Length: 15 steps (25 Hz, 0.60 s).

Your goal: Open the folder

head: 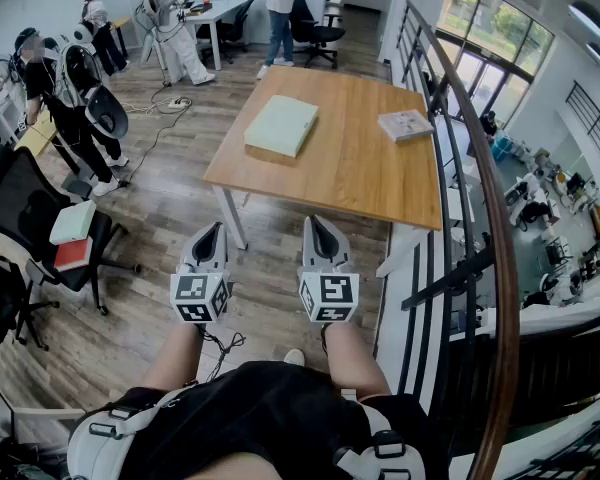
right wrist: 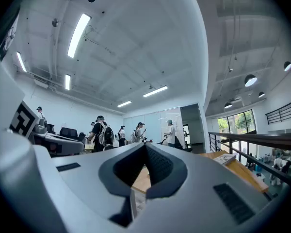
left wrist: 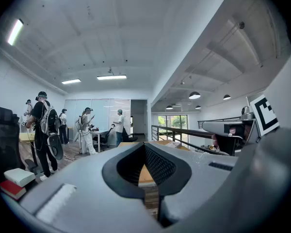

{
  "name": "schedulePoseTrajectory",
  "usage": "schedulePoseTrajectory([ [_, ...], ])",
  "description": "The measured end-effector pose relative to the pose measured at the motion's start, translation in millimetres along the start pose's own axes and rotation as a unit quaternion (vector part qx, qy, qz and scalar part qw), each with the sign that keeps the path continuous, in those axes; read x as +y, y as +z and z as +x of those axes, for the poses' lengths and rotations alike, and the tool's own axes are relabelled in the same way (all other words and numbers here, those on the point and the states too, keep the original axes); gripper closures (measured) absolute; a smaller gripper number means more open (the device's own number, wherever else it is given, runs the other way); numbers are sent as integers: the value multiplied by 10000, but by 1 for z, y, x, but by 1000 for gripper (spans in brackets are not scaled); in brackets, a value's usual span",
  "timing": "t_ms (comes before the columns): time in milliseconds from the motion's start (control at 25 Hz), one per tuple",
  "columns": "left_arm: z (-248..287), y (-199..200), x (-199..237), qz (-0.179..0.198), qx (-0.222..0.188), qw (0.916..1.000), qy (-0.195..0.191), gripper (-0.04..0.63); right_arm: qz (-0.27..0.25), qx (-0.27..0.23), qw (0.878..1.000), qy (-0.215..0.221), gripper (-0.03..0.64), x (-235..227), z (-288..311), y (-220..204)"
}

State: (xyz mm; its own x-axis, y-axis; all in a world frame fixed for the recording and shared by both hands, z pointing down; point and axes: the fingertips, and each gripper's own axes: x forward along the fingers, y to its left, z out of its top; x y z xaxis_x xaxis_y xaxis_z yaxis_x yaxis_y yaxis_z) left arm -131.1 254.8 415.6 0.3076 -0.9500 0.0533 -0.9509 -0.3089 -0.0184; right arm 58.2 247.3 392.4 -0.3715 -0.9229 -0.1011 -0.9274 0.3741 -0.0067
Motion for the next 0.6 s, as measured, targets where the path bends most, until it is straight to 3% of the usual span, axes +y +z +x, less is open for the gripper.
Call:
schedulePoseTrajectory([
  [600,36,0,-12,221,37,9997,22,597,130,44,9999,98,611,-24,19,-13],
])
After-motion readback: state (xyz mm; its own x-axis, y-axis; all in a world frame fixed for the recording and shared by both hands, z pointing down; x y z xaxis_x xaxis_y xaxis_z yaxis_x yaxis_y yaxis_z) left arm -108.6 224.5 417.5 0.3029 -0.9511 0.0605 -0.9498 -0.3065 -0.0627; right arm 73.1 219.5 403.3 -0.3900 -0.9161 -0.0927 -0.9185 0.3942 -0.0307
